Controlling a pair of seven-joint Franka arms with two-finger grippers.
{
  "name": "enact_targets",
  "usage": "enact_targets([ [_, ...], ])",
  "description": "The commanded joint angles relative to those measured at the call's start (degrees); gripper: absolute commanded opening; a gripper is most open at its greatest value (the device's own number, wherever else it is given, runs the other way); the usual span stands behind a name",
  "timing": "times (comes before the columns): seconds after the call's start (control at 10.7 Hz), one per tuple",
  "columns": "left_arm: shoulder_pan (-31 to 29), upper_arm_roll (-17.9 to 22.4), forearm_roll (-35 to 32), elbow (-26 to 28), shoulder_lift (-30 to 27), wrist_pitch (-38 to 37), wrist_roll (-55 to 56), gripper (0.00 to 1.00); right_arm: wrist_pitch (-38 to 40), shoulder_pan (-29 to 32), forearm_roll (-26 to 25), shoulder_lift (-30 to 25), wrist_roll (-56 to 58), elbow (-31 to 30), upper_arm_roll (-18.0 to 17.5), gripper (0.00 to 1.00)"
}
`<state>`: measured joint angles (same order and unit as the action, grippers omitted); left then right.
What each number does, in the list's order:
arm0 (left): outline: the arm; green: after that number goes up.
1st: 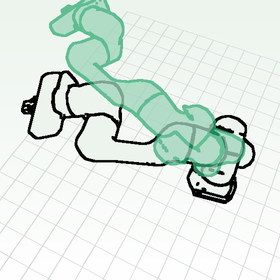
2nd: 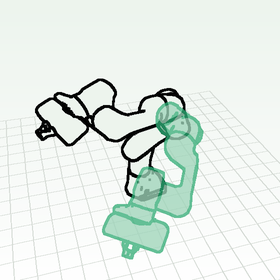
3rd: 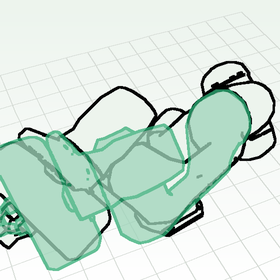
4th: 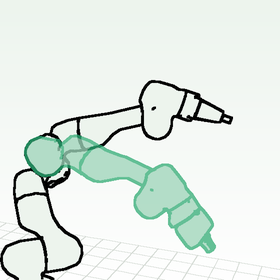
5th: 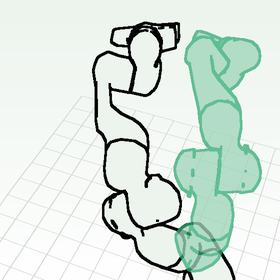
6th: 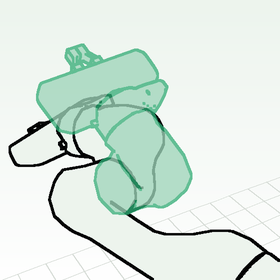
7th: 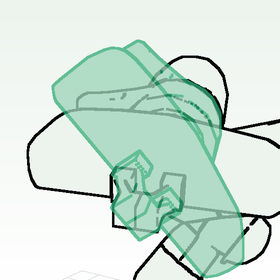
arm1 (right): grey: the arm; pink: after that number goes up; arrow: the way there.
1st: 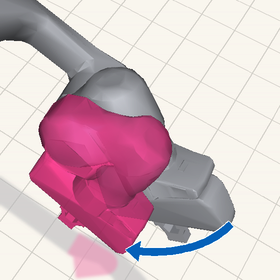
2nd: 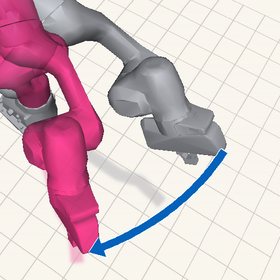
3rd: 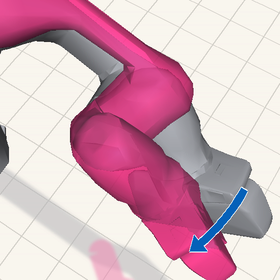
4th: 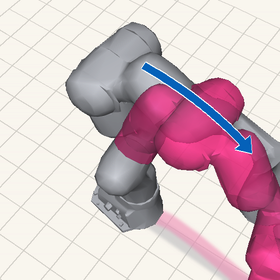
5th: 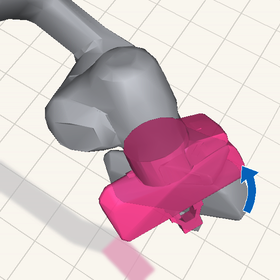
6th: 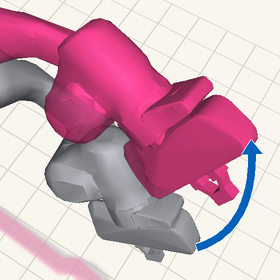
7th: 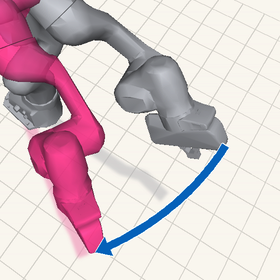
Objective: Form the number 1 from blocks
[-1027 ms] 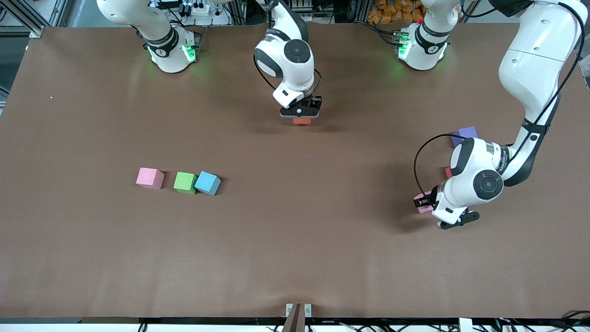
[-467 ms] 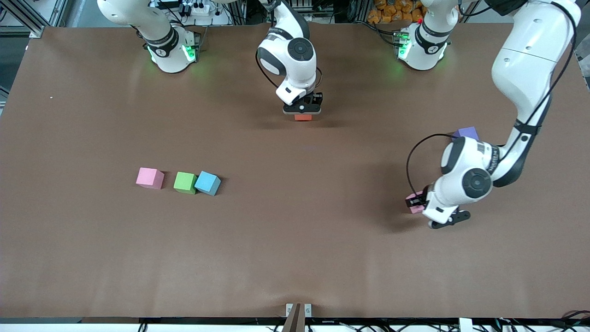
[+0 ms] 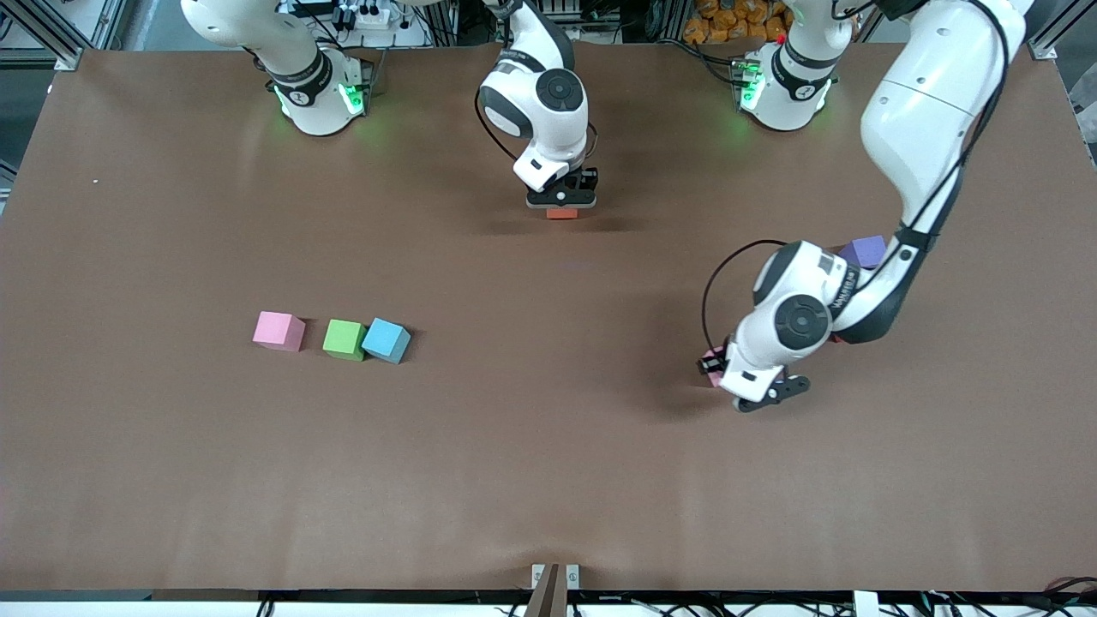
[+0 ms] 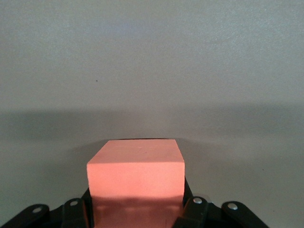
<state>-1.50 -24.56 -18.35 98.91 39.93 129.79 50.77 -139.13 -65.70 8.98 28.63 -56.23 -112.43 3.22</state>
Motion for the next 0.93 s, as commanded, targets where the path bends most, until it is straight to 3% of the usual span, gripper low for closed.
enact_targets([
  [0.0,2.8,0.4,-0.9,0.1,-0.8,-0.1,4.3,0.0,-1.2,-0.5,0.7,-0.7,-0.8,-1.3,0.0,0.69],
  [0.28,3.7,0.4,-0.9,0.2,-0.8,-0.1,5.4,0.0,-1.2,-0.5,0.6,-0.9,-0.8,-1.7,0.1,1.0],
  [0.56,3.5,0.4,-0.9,0.2,-0.8,-0.2,5.3,0.0,-1.1,-0.3,0.6,-1.9,-0.9,-2.4,0.1,1.0],
  [0.75,3.4,0.4,-0.9,0.2,-1.1,-0.2,5.2,0.0,-0.4,2.7,0.6,-7.3,-1.2,-4.6,-0.5,1.0],
  [0.84,3.3,0.4,-0.9,0.2,-1.2,-0.3,5.3,0.0,-0.2,6.3,0.5,-10.6,-1.0,-6.0,-2.6,1.0],
])
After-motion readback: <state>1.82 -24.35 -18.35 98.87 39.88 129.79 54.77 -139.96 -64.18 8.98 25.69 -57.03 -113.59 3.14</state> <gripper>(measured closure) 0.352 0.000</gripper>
